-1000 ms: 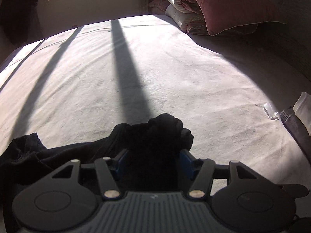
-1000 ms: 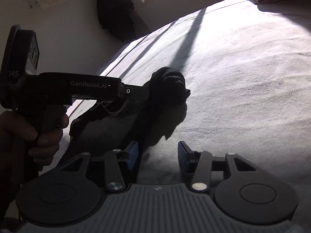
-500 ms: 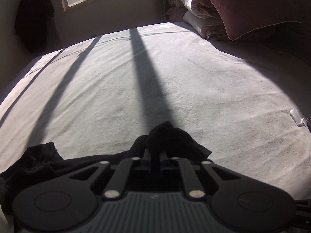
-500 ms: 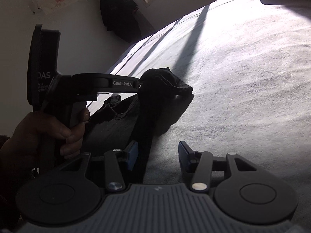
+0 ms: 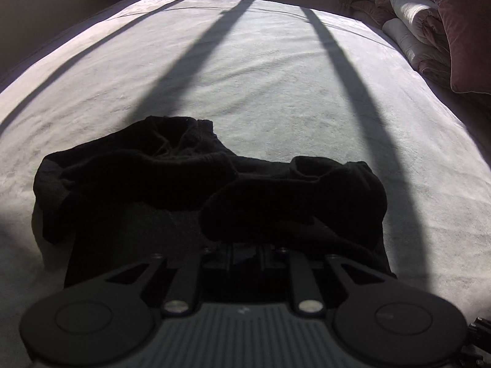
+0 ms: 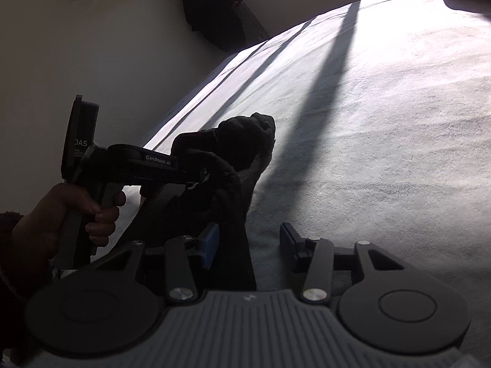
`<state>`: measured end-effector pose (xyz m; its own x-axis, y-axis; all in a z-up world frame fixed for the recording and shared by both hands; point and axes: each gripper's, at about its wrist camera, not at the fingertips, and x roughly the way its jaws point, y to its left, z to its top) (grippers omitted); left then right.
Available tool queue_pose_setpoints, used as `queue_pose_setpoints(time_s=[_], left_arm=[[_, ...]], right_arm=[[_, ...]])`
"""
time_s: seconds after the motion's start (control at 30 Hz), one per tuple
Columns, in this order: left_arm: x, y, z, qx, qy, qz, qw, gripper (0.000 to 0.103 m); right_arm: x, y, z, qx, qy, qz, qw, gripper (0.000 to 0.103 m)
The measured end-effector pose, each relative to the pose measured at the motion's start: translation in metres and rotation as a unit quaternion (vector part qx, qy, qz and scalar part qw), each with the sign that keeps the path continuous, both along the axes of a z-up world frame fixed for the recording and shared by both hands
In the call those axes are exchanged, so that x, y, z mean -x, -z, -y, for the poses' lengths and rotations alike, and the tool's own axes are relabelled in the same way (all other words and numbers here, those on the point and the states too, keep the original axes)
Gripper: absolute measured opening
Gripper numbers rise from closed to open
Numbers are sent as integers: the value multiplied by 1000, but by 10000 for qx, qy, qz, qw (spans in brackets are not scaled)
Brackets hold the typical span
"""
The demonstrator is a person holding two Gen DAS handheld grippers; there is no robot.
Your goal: Fold clothes
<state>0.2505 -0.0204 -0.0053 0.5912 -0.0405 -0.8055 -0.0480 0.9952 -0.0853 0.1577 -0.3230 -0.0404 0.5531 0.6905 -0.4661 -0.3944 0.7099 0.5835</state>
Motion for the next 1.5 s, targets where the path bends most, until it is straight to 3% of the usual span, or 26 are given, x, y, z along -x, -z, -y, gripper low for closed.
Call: queue_pose_setpoints(time_s=[0.1, 0.17, 0.33, 0.5, 0.63, 0.83, 0.93, 0.97, 1.2, 1.5], left_arm=[[1, -9, -9, 324, -93, 30, 9994, 41], [2, -12, -15, 628, -181, 76, 9978, 44], [3, -13, -29, 1348, -576, 176, 9890, 44], [11, -8, -38, 2315, -968, 245, 9677, 44], [17, -1, -33, 2342, -1265, -39, 9639, 44], [17, 23, -39, 2881, -1827, 55, 9400, 47], [17, 31, -37, 2903, -2084, 157, 9338, 21], [18, 31, -35, 2933, -2075, 160, 9331, 2], [9, -1, -6, 3093, -1662, 509, 9350, 2], [-31, -27, 67, 3251, -924, 618, 9391, 2]], right_arm=[[2, -1, -6, -20, -145, -24, 9999, 39], [4, 0, -13, 85, -258, 11, 9996, 34], [11, 2, -21, 296, -428, 114, 9986, 11], [10, -2, -18, 85, -578, 221, 9980, 6], [13, -10, -15, -179, -733, 334, 9966, 6], [13, -14, -14, -399, -965, 407, 9937, 6], [11, -13, -15, -309, -969, 406, 9940, 6], [10, -13, -16, -226, -950, 404, 9944, 6], [10, -15, -5, 29, -769, 500, 9958, 6], [16, -14, 23, 19, -235, 352, 9991, 6]])
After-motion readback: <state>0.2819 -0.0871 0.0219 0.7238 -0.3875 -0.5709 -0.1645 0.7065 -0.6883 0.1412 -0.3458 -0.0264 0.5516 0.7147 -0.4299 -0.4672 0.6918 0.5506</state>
